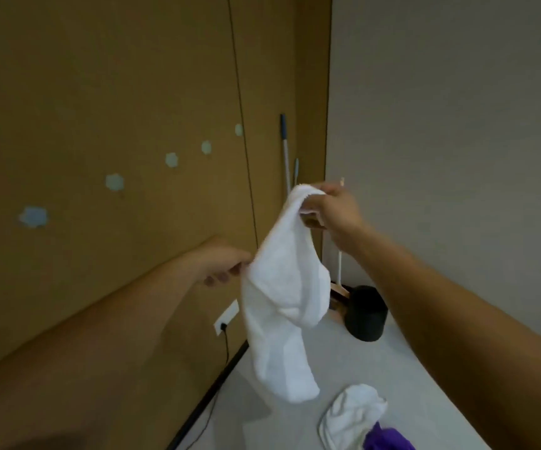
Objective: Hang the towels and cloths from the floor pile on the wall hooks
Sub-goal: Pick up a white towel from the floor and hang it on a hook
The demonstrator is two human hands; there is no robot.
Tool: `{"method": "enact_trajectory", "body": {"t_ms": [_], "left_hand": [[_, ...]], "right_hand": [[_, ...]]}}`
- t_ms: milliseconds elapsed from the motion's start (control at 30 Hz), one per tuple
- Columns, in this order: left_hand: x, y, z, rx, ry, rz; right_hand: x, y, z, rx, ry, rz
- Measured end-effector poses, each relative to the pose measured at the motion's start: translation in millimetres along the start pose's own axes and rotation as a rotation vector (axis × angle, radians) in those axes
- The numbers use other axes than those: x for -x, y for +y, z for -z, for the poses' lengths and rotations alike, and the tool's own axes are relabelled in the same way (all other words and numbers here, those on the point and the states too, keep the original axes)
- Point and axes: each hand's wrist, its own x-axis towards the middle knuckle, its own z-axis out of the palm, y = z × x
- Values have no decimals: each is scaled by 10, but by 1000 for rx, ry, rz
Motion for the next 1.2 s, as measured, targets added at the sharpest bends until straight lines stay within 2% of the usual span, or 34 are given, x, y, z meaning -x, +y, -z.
{"method": "enact_trajectory", "body": {"t_ms": [33,100,167,300,400,467,567,633,700,800,867,967,1067,1133,1200], "left_hand": [[106,-42,65,-10,14,-85],[324,-103,169,108,-88,-334],[531,-220,273,180,-123,-432],[760,-604,557,307,143,-234],[952,-837,853,382,170,-191],[1106,-907,1048,570,167,-208],[1346,-884,1370,1020,166,-341],[1518,-894,1599,1210,148,-459],[1677,-985,1836,1285,150,-517],[1845,-1215,2132,1296,289,-448],[1893,-1416,2249,1217,439,-318],[1947,-1774,2298,1110,383,-170],[2031,-2098,2320,1005,328,-99],[2089,-2187,2338,922,277,-89],[2112,-2158,2354,904,347,-109]], "right_hand": [[48,-75,-222,-13,-126,-9],[158,-177,-639,50,-364,14],[258,-288,-989,56,-443,96],[376,-510,-1459,-18,-307,242],[468,-558,-1693,-110,-201,247],[561,-534,-1864,-139,-233,200],[745,-435,-2157,-114,-548,16],[892,-286,-2348,-172,-730,-184],[1048,-179,-2492,-161,-864,-323],[1205,-220,-2653,-72,-1078,-337],[1253,-381,-2755,-123,-1019,-313],[1268,-638,-2928,-357,-838,-260],[1265,-794,-3068,-550,-702,-221],[1282,-833,-3117,-592,-685,-177],[1306,-814,-3138,-553,-723,-104]]}}
